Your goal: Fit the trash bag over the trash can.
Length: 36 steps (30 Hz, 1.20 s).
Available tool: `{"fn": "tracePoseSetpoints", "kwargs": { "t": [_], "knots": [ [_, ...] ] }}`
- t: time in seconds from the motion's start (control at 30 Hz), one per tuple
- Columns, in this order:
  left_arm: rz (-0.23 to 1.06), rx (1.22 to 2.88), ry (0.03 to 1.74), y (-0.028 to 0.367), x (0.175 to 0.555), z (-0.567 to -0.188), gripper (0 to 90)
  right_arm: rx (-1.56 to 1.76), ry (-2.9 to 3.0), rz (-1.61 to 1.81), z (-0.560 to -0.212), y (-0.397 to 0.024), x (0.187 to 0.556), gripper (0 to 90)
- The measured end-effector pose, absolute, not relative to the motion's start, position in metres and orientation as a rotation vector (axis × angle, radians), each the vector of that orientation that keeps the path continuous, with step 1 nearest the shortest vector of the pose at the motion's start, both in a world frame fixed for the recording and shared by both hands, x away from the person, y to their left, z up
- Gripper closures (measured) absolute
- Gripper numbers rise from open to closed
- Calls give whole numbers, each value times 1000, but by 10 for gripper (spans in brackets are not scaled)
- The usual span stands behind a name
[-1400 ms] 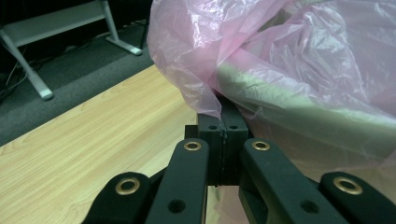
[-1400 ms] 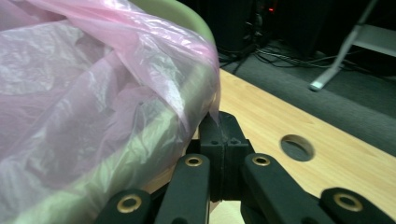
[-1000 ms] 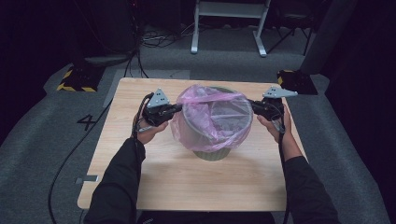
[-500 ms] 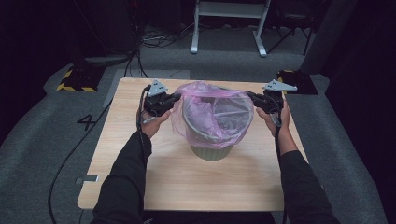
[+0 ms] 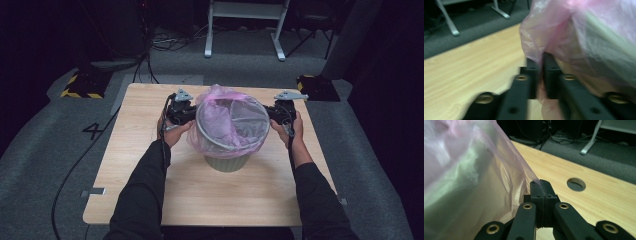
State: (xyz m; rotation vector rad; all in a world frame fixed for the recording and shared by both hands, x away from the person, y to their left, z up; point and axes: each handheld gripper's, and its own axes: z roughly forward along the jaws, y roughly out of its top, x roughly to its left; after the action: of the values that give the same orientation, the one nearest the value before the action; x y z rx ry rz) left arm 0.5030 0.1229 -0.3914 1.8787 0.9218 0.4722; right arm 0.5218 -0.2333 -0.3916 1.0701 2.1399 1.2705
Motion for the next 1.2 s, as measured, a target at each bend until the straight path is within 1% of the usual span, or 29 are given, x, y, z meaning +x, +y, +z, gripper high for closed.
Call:
{"fn": "tracePoseSetpoints", "kwargs": {
  "t": [0.03, 0.13, 0.23, 0.3, 0.5, 0.8, 0.93, 1.07, 1.2],
  "knots": [
    [468, 1845, 929, 125, 502, -391, 710, 1082, 2148, 1252, -393, -232, 522, 900],
    [453, 1839, 926, 130, 503, -392, 743, 1103, 2180, 1234, -402, -233, 524, 900],
    [442, 1860, 909, 131, 502, -394, 863, 1125, 2200, 1265, -409, -234, 525, 900],
    [427, 1866, 909, 131, 503, -395, 882, 1122, 2220, 1255, -412, -232, 524, 900],
    [433, 1886, 930, 127, 504, -397, 866, 1120, 2286, 1216, -414, -227, 524, 900],
    [364, 1911, 921, 125, 505, -405, 877, 1136, 2345, 1250, -427, -228, 522, 900],
    [341, 1992, 965, 122, 507, -414, 883, 1157, 2335, 1237, -427, -230, 521, 900],
    [357, 1958, 943, 127, 499, -418, 878, 1152, 2325, 1223, -431, -237, 519, 900],
    [372, 1913, 912, 137, 487, -419, 839, 1122, 2285, 1255, -429, -250, 512, 874]
  ]
}}
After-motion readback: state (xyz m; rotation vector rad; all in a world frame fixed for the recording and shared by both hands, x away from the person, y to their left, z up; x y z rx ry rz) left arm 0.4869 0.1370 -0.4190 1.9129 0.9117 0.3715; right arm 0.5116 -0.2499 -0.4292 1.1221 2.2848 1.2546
